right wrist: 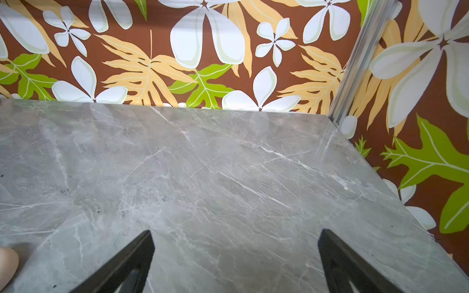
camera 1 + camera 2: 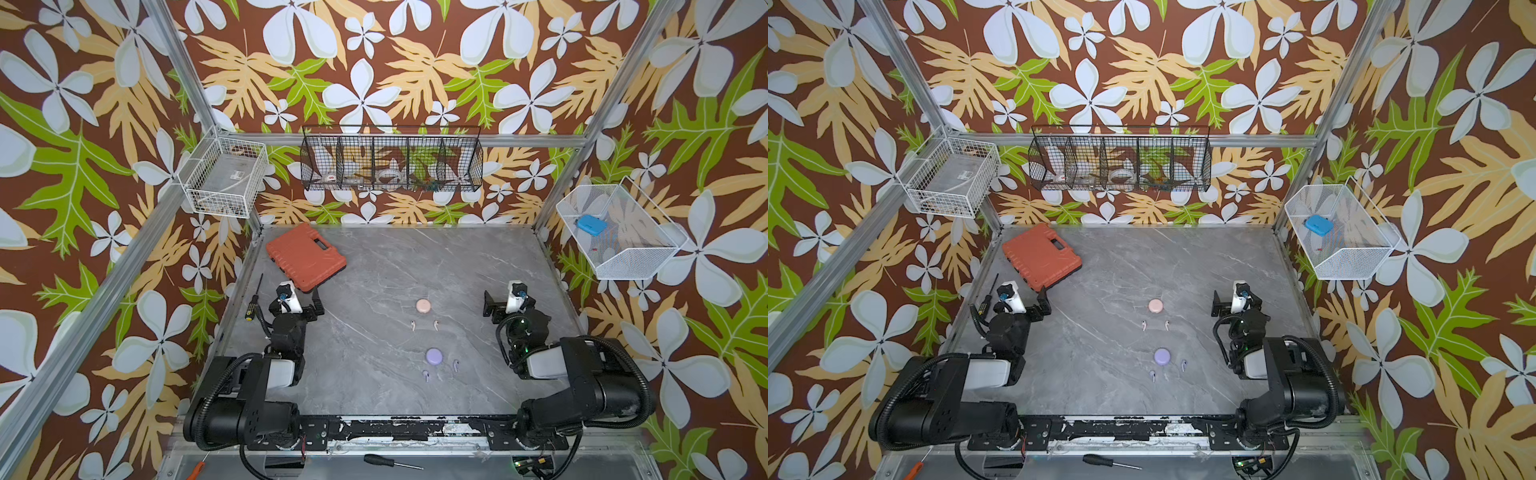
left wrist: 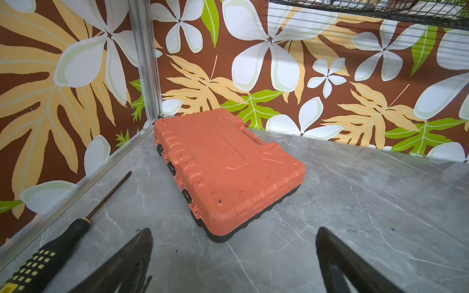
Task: Insert wireless bluetooth earbuds into charging case
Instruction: Pick up the charging case from the center of the table.
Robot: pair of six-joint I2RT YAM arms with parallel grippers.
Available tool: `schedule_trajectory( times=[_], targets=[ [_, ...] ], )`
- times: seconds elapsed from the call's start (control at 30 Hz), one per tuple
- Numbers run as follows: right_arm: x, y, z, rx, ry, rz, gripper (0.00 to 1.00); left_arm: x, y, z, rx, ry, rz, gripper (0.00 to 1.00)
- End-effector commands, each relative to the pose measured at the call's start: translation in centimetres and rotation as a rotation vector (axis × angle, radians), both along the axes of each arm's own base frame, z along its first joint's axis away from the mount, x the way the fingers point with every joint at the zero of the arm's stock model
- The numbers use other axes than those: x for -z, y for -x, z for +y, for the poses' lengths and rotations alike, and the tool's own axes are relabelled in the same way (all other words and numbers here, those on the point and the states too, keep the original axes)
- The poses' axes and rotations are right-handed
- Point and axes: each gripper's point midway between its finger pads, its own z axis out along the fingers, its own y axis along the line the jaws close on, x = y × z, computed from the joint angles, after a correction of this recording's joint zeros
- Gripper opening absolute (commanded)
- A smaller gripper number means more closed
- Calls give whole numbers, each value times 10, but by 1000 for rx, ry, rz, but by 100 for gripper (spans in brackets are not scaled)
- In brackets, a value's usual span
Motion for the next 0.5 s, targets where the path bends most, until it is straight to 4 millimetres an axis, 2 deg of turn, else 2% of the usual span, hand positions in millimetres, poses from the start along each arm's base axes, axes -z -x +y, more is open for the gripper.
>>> schedule_trajectory(
  times=[0.0, 0.47],
  targets=[
    [-7, -1, 2, -10, -2, -25, 99, -6, -1, -1, 9, -8, -23, 100],
    [-7, -2, 2, -10, -2, -25, 100, -6, -1, -2, 10, -8, -24, 100]
  ],
)
